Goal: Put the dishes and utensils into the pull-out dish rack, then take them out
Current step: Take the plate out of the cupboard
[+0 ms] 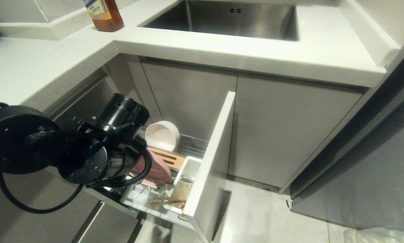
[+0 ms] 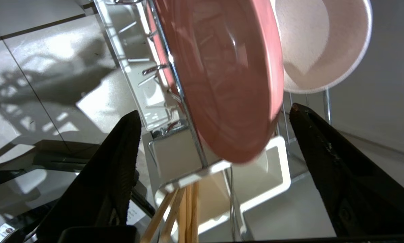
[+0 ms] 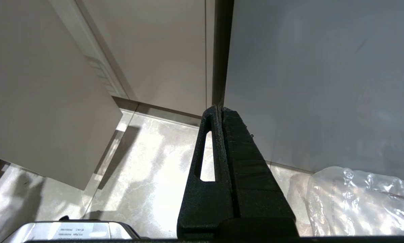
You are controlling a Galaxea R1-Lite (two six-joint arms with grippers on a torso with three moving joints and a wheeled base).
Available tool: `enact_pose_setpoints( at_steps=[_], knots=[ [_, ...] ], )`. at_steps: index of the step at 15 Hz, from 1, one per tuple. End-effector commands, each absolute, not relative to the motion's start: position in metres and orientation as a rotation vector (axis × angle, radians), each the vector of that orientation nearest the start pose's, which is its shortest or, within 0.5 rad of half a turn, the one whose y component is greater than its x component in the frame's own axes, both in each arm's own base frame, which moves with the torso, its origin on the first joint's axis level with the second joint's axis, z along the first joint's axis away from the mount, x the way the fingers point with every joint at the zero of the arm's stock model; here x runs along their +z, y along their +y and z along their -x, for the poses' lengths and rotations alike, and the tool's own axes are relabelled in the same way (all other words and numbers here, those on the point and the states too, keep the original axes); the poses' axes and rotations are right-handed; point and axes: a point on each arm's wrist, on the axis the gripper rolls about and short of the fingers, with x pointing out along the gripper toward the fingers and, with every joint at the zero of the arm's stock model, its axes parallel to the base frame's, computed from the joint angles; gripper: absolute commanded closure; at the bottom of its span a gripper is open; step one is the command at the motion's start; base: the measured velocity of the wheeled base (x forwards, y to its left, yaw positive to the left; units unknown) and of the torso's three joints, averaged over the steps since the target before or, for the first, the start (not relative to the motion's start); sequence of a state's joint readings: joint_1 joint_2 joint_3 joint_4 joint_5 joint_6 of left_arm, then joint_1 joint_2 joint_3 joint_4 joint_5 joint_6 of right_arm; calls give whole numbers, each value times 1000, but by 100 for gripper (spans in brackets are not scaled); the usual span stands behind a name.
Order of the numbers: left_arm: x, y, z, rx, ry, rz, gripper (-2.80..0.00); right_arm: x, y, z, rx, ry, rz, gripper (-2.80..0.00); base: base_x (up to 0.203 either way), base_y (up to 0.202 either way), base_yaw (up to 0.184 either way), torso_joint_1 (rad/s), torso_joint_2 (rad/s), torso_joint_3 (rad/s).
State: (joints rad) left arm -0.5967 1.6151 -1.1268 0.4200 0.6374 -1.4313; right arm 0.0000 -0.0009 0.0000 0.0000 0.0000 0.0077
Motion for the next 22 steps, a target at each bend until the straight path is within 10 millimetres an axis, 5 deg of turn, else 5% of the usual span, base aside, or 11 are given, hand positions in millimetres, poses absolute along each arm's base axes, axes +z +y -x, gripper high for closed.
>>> enact_pose_setpoints(
  at_steps=[1,17,18,22],
  knots=[
    [197,-139,-238,564,556,825,-280,75,0,23,0,0,-8,0,0,0,0,0,0,0],
    [193,-133,-262,553,596,898,-280,75,0,23,0,0,-8,0,0,0,0,0,0,0],
    [192,-133,-263,552,594,900,0,75,0,23,0,0,-8,0,0,0,0,0,0,0],
    [191,-135,-266,532,597,883,0,75,0,23,0,0,-8,0,0,0,0,0,0,0]
  ],
)
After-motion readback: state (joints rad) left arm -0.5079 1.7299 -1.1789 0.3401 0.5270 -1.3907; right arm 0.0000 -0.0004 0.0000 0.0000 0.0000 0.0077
